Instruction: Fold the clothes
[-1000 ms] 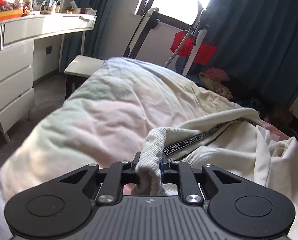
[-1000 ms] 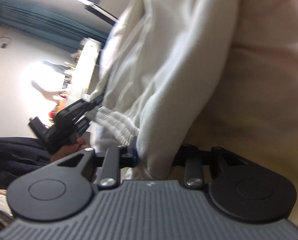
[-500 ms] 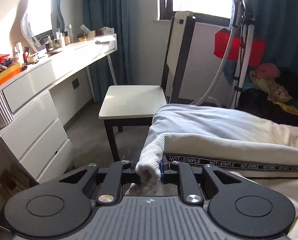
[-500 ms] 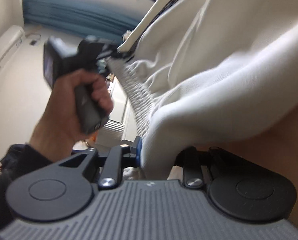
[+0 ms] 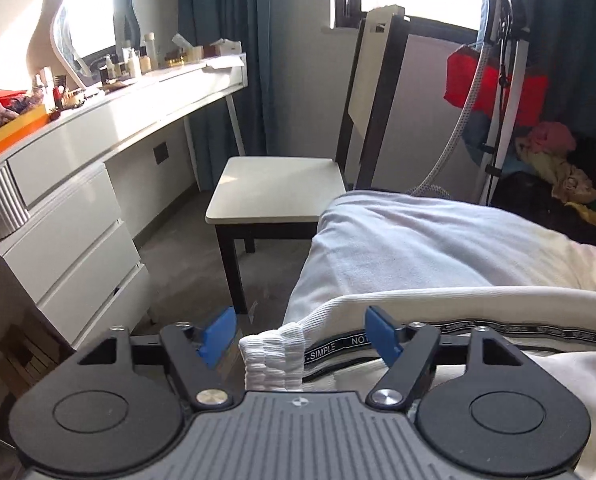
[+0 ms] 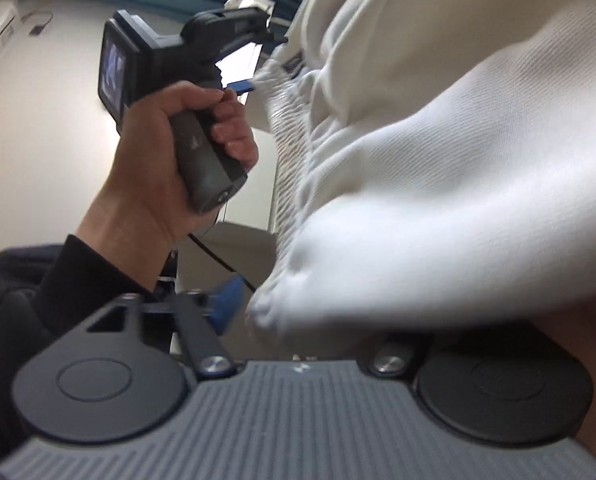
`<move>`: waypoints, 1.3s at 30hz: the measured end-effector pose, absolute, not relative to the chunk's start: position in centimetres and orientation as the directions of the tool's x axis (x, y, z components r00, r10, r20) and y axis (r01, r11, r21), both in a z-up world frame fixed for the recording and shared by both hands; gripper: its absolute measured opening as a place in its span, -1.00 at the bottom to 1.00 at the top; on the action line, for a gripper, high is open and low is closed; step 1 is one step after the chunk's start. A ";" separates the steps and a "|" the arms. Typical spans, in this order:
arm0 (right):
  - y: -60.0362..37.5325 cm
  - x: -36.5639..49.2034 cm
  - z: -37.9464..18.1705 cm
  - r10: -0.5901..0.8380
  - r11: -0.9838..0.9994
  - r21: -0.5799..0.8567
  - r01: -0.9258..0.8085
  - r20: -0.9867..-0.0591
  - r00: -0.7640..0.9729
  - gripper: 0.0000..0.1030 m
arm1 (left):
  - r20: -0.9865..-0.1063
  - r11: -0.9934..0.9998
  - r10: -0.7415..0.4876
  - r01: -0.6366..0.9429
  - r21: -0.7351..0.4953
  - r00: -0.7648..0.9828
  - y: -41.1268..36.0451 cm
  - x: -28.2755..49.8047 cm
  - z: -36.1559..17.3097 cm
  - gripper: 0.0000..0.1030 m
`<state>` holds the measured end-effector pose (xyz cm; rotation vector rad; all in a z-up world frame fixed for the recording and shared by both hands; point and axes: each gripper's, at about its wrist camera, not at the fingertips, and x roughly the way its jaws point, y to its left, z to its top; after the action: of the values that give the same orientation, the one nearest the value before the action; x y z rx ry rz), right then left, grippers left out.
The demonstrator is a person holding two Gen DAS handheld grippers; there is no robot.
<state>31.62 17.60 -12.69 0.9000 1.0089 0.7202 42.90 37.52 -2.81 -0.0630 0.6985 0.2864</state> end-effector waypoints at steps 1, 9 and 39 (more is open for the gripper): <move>17.1 30.9 -11.9 0.840 0.466 0.877 -0.123 -0.394 0.372 0.73 | -0.633 0.961 0.230 -0.275 0.027 0.739 37.0 41.5 -1.9 0.57; 8.8 19.3 -5.0 0.728 0.658 0.664 -0.357 -0.438 0.527 0.73 | -0.591 0.975 0.169 -0.221 -0.016 0.789 29.3 28.5 1.7 0.63; -21.3 8.5 -4.5 0.119 0.951 0.309 -0.014 -0.324 0.939 0.73 | -0.502 0.986 -0.041 -0.046 -0.159 0.864 4.4 4.6 -0.3 0.71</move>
<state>8.50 -21.32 -4.49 0.3085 0.3468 0.0688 4.59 4.39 -0.31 -0.1683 0.5288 0.0023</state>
